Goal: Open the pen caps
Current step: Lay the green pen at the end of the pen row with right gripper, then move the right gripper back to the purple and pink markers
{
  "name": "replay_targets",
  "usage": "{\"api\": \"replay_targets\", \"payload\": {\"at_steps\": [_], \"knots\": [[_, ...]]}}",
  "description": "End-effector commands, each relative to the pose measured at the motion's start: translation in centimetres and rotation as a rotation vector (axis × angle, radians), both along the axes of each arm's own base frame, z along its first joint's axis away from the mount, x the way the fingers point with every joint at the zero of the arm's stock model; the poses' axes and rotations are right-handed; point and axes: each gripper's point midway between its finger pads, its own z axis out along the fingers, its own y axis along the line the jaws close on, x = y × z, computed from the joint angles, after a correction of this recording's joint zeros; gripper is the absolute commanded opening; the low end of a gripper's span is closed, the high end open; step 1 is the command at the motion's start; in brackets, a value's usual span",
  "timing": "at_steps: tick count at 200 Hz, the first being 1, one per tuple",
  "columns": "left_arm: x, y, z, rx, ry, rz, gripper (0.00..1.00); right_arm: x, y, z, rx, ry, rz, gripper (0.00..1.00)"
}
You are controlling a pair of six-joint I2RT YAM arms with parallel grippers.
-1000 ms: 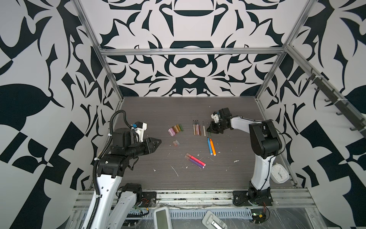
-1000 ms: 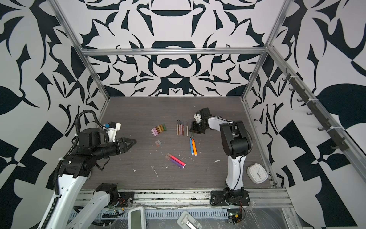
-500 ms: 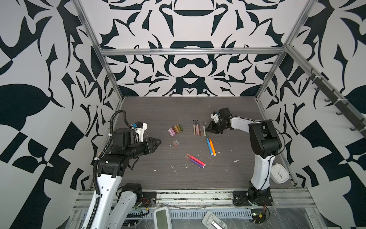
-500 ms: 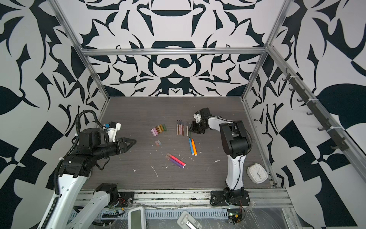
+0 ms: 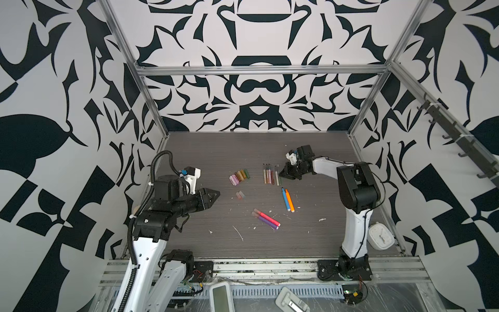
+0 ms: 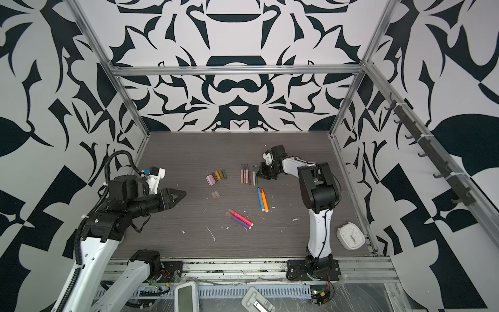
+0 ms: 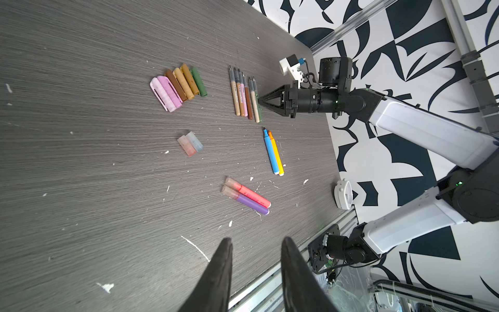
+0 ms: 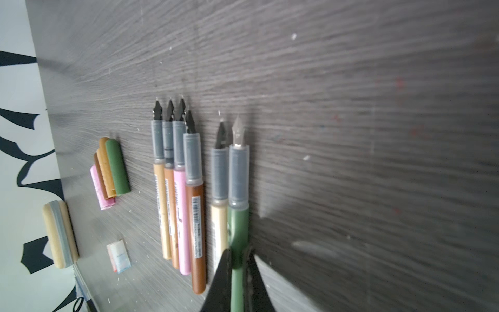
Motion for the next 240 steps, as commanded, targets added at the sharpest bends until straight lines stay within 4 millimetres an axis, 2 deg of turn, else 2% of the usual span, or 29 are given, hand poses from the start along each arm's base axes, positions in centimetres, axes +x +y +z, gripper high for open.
{"api": "replay_targets", "payload": {"at_steps": [1,46,114,127,156,187,214,230,240], "knots": [[-0.3,-0.1,-0.1,-0.002,0.0,-0.008,0.34,0.2,0.7,-0.1,-0.009,0.006,-0.001,0.12],[-0.4,-0.1,-0.2,-0.001,0.0,-0.007,0.34,0.3,1.5,-0.2,-0.006,0.006,0.003,0.12],[-0.4,-0.1,-0.2,-0.001,-0.002,-0.008,0.34,0.1,1.5,0.2,-0.005,0.0,0.007,0.27],[-0.3,-0.1,-0.2,-0.001,-0.001,-0.008,0.34,0.1,1.5,0.4,-0.005,-0.007,0.009,0.32],[-0.4,0.0,-0.2,-0.001,-0.001,-0.007,0.34,0.1,1.6,1.6,-0.001,-0.034,0.017,0.41],[-0.3,0.0,-0.2,0.001,-0.002,-0.006,0.33,-0.1,1.2,3.9,-0.012,-0.077,0.021,0.42],[-0.3,0.0,-0.2,0.004,-0.003,-0.002,0.33,-1.4,0.7,6.4,-0.014,-0.121,0.017,0.42],[-0.3,0.1,-0.2,0.004,-0.002,0.0,0.33,-3.5,0.4,6.5,-0.049,-0.131,0.031,0.42],[-0.3,0.1,-0.2,0.005,-0.004,0.001,0.33,-5.6,0.8,6.3,-0.096,-0.135,0.07,0.41]]}}
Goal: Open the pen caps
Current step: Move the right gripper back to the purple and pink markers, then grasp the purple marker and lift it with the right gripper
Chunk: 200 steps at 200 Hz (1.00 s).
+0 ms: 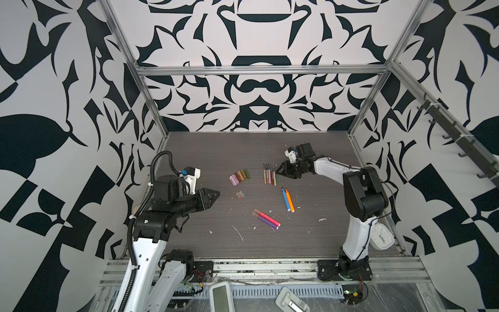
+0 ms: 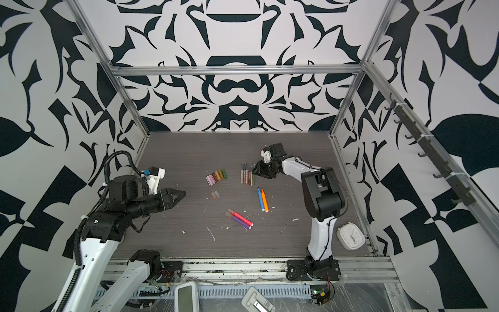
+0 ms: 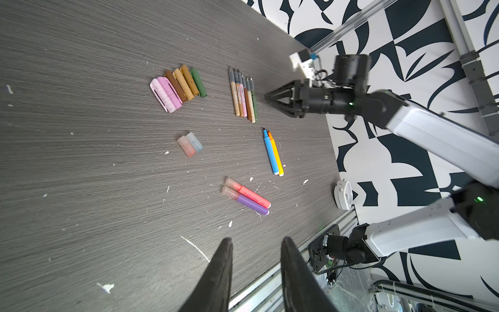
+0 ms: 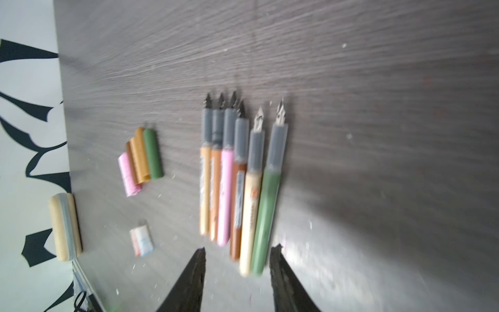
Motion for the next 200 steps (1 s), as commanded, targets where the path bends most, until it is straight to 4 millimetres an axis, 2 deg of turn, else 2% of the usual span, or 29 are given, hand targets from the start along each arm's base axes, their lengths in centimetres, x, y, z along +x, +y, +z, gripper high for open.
{"api": "replay_targets", "payload": {"at_steps": [1,44,54,75,113,150,200], "knots": [[-0.2,0.1,-0.3,0.005,0.001,0.001,0.33,-3.5,0.3,1.3,-0.083,-0.048,0.061,0.41],[-0.1,0.1,-0.4,0.009,0.006,0.005,0.33,-16.1,5.4,0.0,-0.351,-0.153,0.34,0.35],[0.0,0.1,-0.4,0.009,0.008,0.005,0.33,-18.1,6.0,-0.3,-0.368,-0.165,0.362,0.33],[0.1,0.1,-0.5,0.007,0.012,0.007,0.33,-20.8,6.8,-0.8,-0.379,-0.178,0.381,0.3],[0.2,0.1,-0.7,0.004,0.025,0.002,0.33,-22.8,7.4,-2.5,-0.416,-0.166,0.407,0.29],[0.2,0.1,-0.8,0.004,0.028,0.003,0.33,-22.8,7.2,-3.8,-0.459,-0.146,0.41,0.28],[0.3,0.1,-0.8,0.004,0.029,0.004,0.32,-22.8,6.9,-4.5,-0.483,-0.135,0.414,0.27]]}}
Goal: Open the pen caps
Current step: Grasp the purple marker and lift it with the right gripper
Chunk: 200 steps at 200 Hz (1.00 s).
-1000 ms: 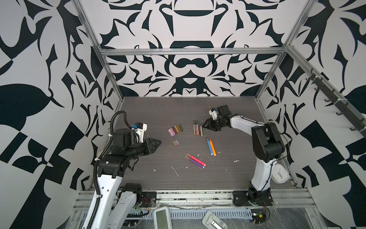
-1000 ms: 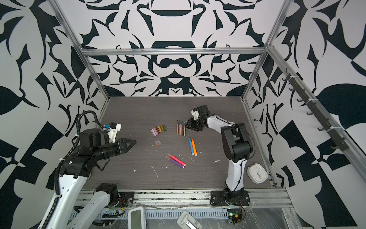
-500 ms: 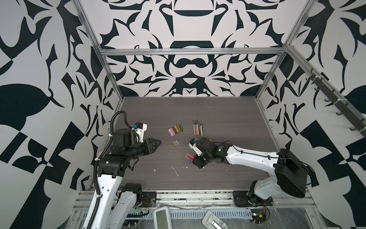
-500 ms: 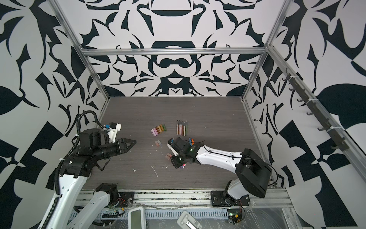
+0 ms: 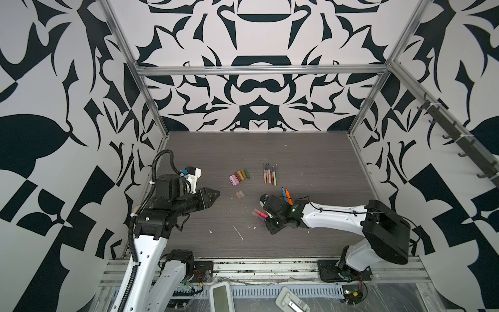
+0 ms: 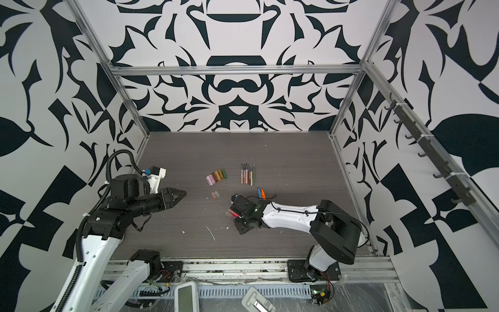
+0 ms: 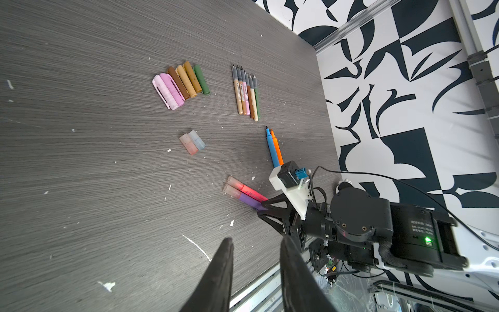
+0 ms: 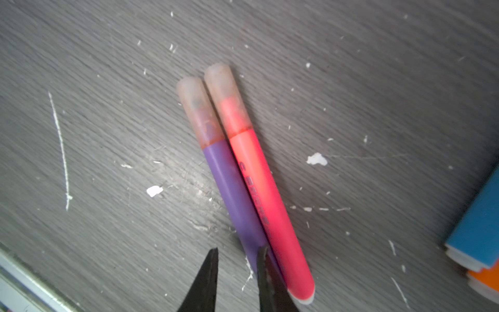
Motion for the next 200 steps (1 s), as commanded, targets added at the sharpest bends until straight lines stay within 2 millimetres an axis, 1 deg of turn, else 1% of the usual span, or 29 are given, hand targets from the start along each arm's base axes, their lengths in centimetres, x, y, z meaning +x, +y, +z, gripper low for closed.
{"api": "replay_targets", "payload": {"at_steps": [1,56,90,148,200], "knots": [[-0.1,0.0,-0.4,-0.001,0.008,-0.001,0.32,0.3,-0.1,0.3,-0.009,-0.022,-0.015,0.27],[0.0,0.0,-0.4,-0.004,0.013,-0.005,0.33,0.5,-1.0,-0.2,-0.071,-0.042,-0.009,0.28],[0.0,0.0,-0.5,-0.003,0.015,-0.004,0.32,0.3,-1.2,-1.1,-0.094,-0.027,-0.005,0.28],[0.0,0.0,-0.5,-0.001,0.015,0.0,0.32,-0.4,-0.9,-1.8,-0.114,-0.027,0.015,0.28],[0.1,0.0,-0.6,0.001,0.021,0.002,0.32,-1.4,-0.3,-2.9,-0.16,-0.026,0.055,0.3]]}}
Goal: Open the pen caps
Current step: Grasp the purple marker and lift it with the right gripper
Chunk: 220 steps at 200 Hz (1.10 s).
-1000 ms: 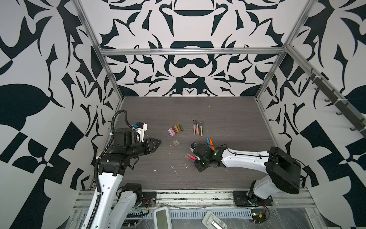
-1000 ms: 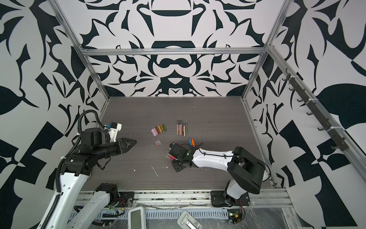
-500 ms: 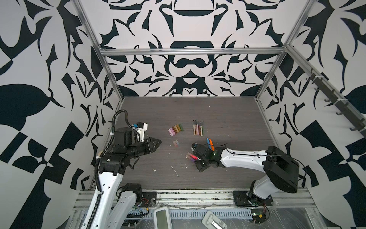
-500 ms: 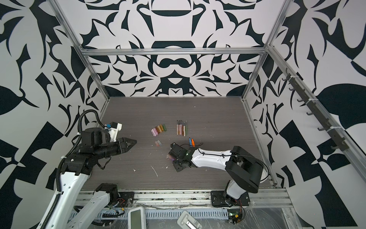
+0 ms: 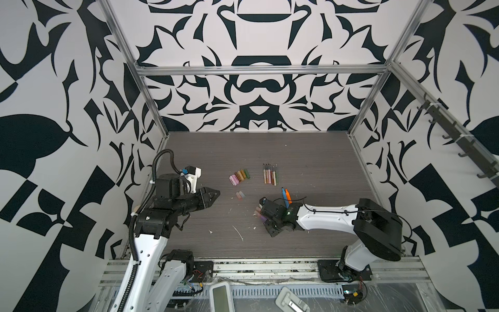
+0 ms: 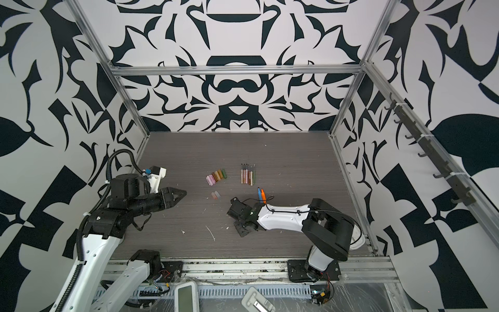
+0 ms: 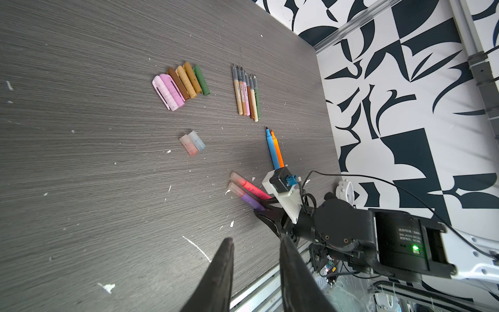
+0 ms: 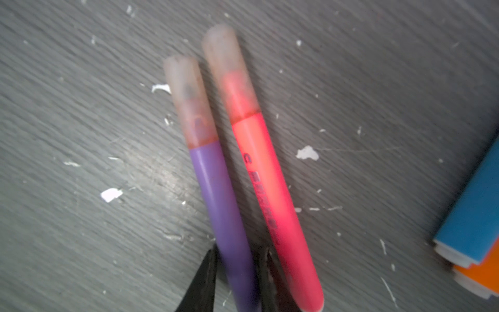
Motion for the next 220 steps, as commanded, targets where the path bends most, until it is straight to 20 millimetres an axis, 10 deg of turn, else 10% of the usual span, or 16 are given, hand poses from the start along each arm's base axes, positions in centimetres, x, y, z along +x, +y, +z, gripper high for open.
{"api": "replay_targets", "payload": {"at_steps": [1,101,171,220], "knots": [[-0.1,0.1,-0.6,0.001,0.018,0.001,0.32,-1.0,0.1,-1.2,-0.049,0.024,0.028,0.3],[-0.1,0.1,-0.7,0.002,0.024,0.002,0.32,-2.1,2.9,-0.9,-0.105,-0.007,0.126,0.1],[1.0,1.0,-1.5,0.018,0.077,0.095,0.36,-1.8,7.6,7.2,0.206,-0.039,0.085,0.05],[2.0,-1.8,-2.1,-0.196,0.15,0.07,0.35,-1.3,9.3,10.7,0.341,-0.057,0.051,0.03]]}}
